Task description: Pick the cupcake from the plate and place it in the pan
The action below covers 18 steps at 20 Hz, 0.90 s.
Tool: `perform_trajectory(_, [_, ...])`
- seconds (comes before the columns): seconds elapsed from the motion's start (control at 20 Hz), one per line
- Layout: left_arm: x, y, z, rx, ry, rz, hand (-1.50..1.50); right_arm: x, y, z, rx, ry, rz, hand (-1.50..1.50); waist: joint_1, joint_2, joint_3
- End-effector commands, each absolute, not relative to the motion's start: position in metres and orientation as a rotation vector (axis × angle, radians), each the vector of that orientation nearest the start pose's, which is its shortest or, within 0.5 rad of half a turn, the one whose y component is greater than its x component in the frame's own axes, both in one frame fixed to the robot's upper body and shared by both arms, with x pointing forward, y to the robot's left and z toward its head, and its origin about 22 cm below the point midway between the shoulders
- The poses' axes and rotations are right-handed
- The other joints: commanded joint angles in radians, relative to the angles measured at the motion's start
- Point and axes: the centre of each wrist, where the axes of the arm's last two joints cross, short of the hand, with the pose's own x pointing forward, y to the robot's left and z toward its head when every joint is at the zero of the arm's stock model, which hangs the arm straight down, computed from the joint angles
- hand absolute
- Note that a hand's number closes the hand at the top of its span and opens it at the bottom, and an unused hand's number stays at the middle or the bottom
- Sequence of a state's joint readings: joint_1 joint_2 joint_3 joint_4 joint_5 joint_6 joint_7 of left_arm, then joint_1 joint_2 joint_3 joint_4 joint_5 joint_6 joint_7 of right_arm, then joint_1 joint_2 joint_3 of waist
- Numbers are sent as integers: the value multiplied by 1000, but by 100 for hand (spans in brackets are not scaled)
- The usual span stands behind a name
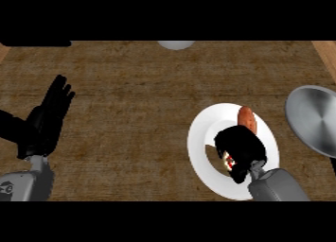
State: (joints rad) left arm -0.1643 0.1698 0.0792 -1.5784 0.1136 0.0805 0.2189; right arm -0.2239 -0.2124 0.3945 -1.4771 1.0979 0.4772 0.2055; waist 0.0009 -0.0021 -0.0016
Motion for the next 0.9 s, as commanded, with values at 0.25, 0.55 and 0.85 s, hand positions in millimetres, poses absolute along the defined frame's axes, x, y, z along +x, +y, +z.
perform_trajectory(0.25, [269, 284, 70, 99, -1523, 52, 0, 264, -172, 57, -867, -1051, 1264, 150, -5, -2, 1])
perform_trajectory(0.55, [283, 270, 69, 107, -1512, 58, 0, 247, -150, 111, -1192, -1176, 1090, 150, -20, -4, 0])
perform_trajectory(0.85, [271, 274, 57, 105, -1505, 45, 0, 217, -147, 174, -1415, -1319, 948, 150, -12, -4, 1])
